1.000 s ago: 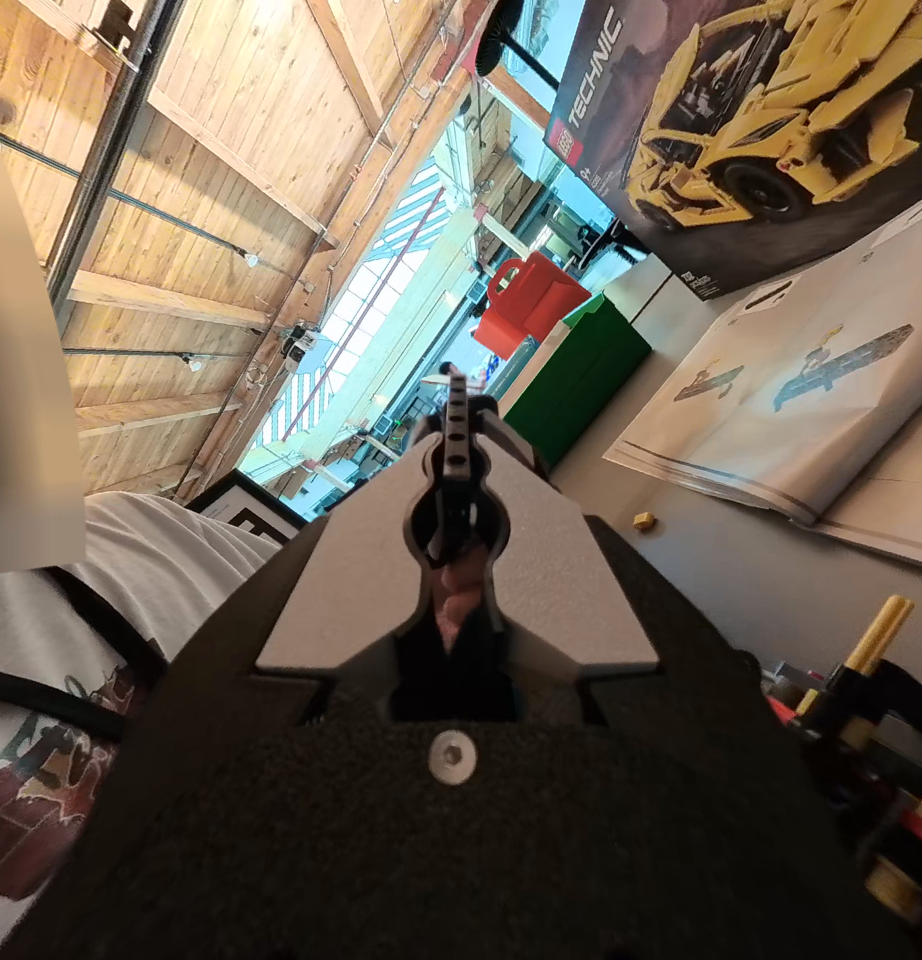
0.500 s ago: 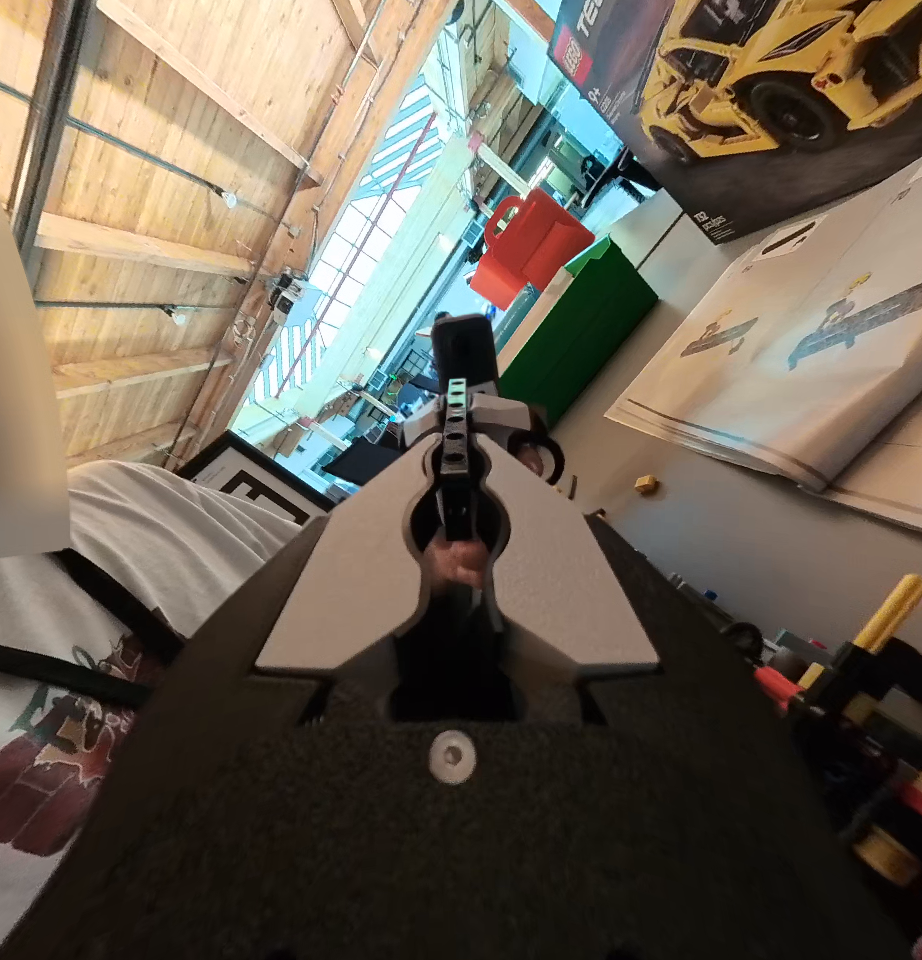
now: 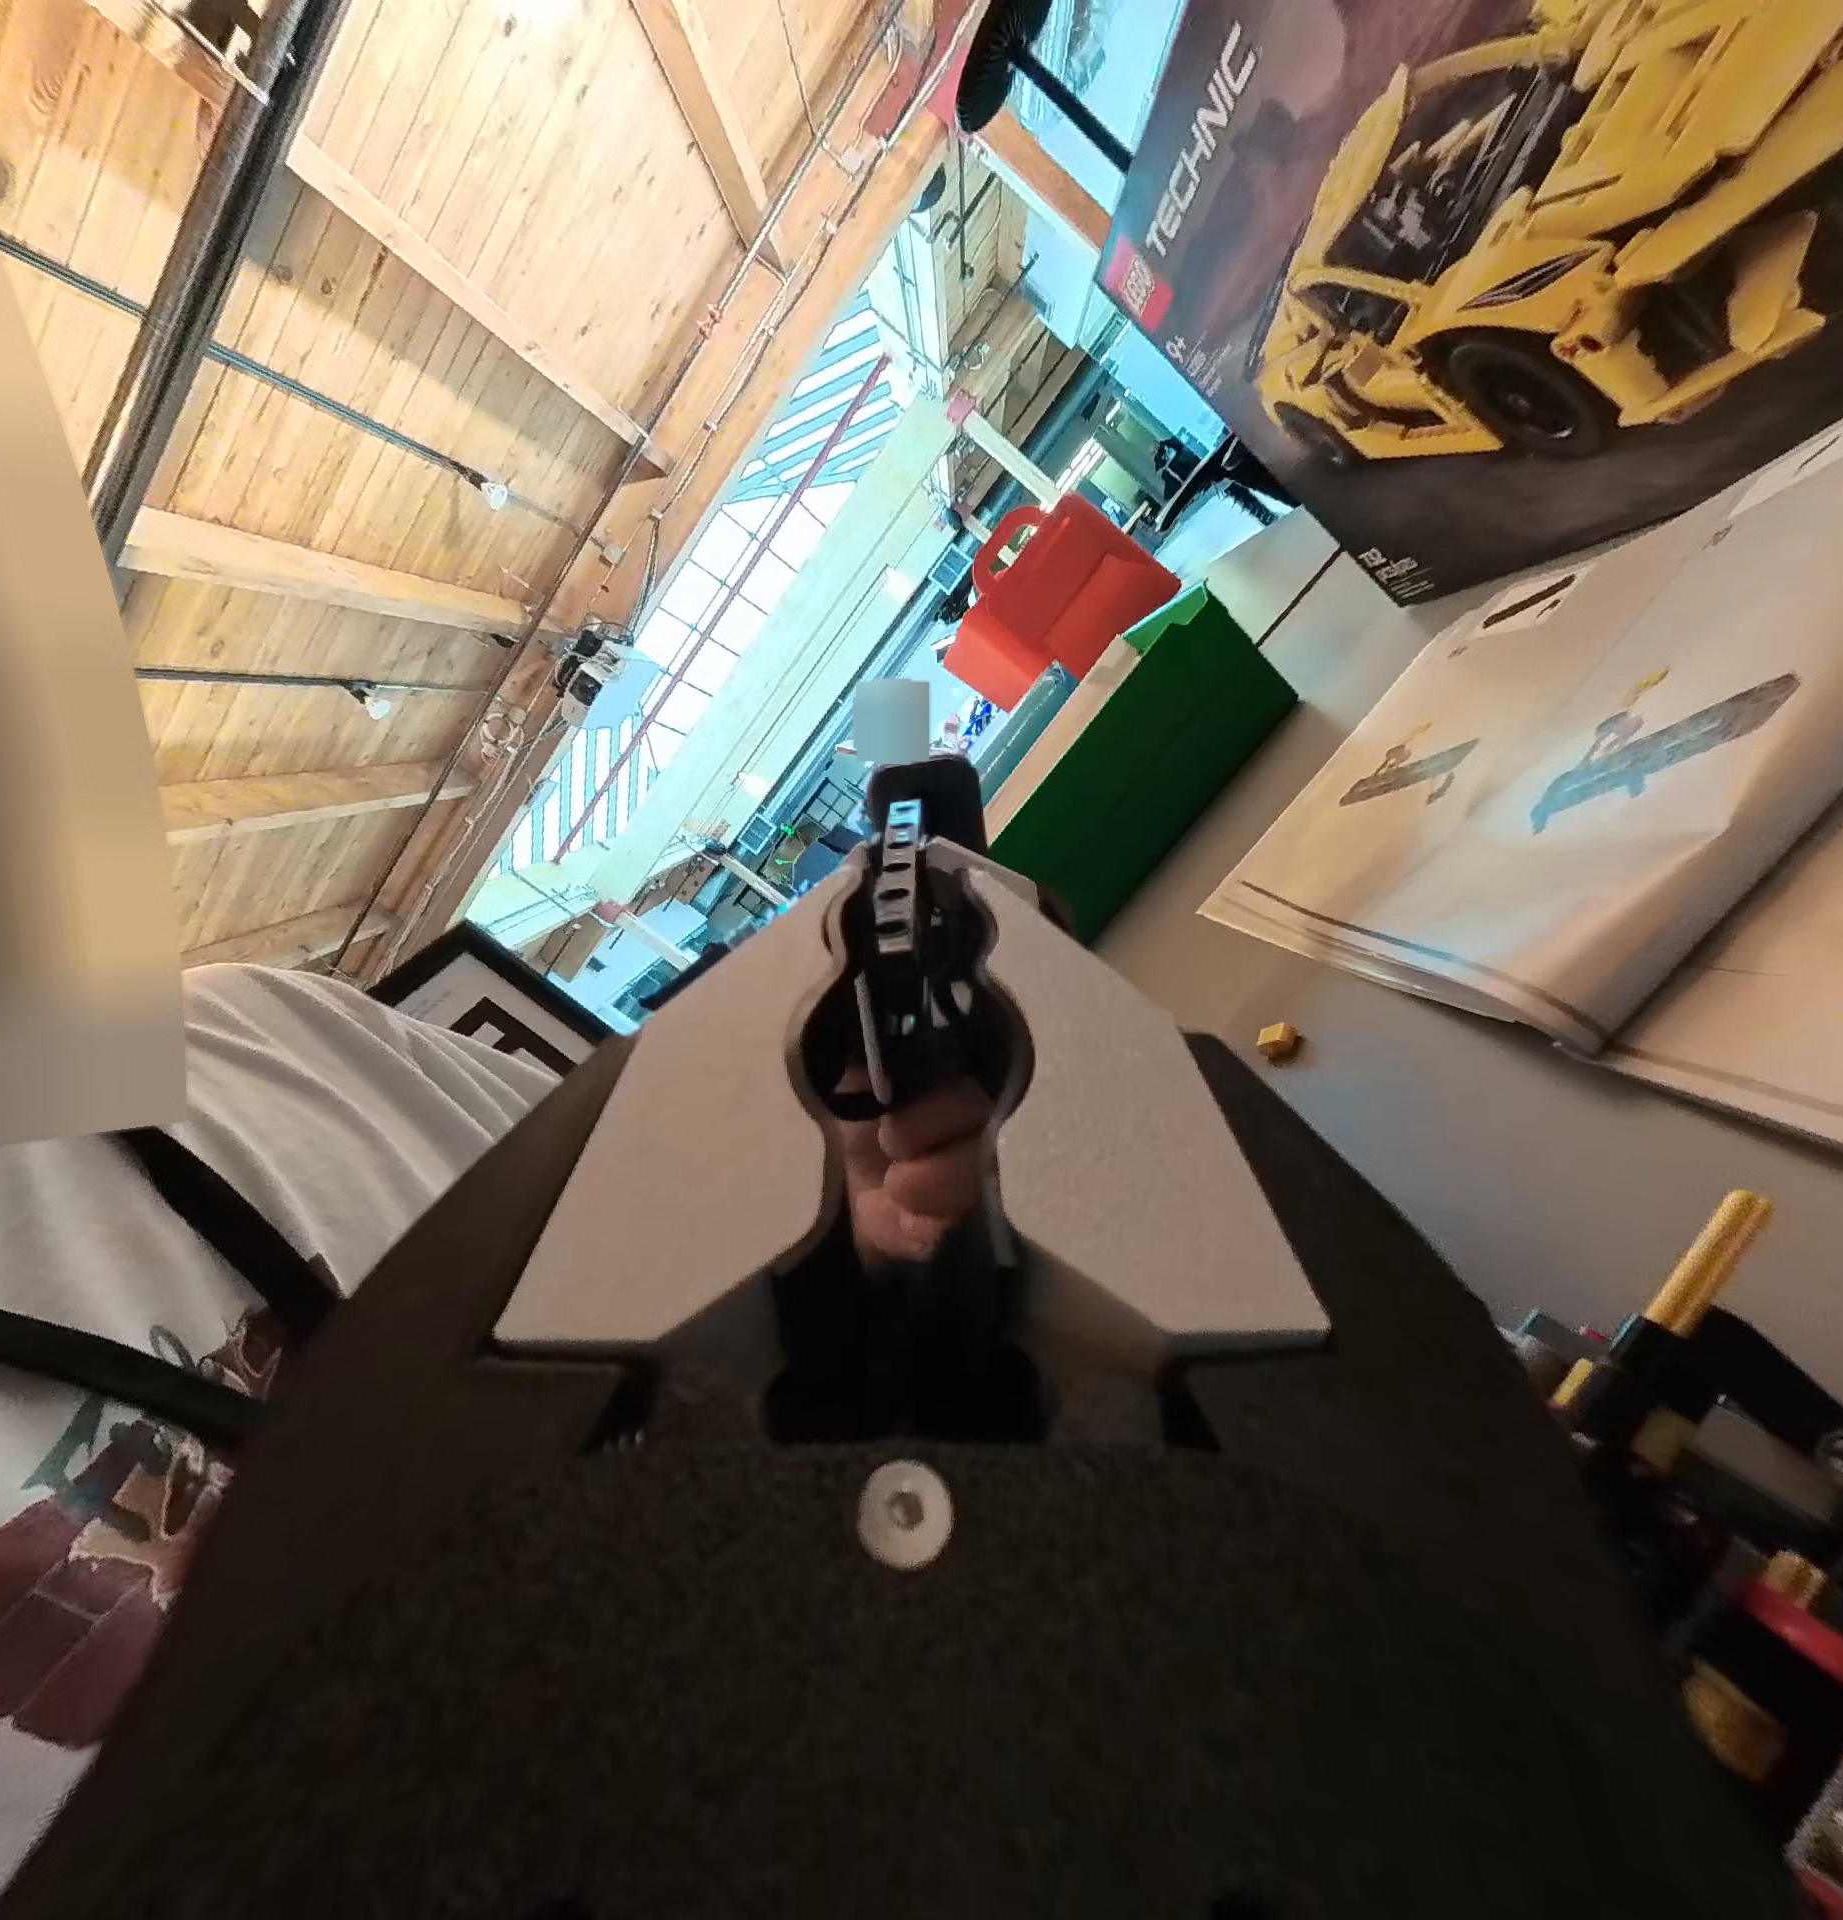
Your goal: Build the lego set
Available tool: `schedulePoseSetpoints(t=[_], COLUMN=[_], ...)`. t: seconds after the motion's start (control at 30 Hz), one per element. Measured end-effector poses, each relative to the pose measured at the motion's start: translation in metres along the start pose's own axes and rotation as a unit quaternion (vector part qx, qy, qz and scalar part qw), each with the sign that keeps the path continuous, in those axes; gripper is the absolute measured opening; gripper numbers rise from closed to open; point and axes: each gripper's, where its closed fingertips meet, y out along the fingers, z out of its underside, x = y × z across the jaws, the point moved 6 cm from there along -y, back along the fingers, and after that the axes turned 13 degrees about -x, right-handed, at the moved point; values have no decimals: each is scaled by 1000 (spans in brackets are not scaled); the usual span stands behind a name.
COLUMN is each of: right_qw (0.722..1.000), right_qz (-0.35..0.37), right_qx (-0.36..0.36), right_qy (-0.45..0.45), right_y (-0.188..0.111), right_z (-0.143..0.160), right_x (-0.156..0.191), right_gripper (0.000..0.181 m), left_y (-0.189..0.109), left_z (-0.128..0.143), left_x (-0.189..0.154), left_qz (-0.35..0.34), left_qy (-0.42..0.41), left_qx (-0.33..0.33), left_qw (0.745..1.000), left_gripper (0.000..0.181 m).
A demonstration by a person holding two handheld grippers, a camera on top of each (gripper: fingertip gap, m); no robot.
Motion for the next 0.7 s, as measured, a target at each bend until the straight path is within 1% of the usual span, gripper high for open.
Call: schedulePoseSetpoints(t=[0.2,0.37,0.57,0.7], right_qw=[999,997,997,999], right_qz=[5,7,4,-4], right_qx=[45,73,69,33], right_qy=[-23,-36,-34,-18], right_y=[5,2,5,1], right_z=[11,11,14,4], right_x=[3,5,6,7], right_gripper=[7,6,7,6], left_y=[0,-1,-4,-5], left_z=[0,-1,-6,-11], left_x=[1,0,0,-1], left_qz=[1,12,26,34], left_qy=[-18,-8,-7,-23], left_qx=[10,81,98,73], left_qw=[1000,997,995,996], left_gripper=[8,8,8,9])
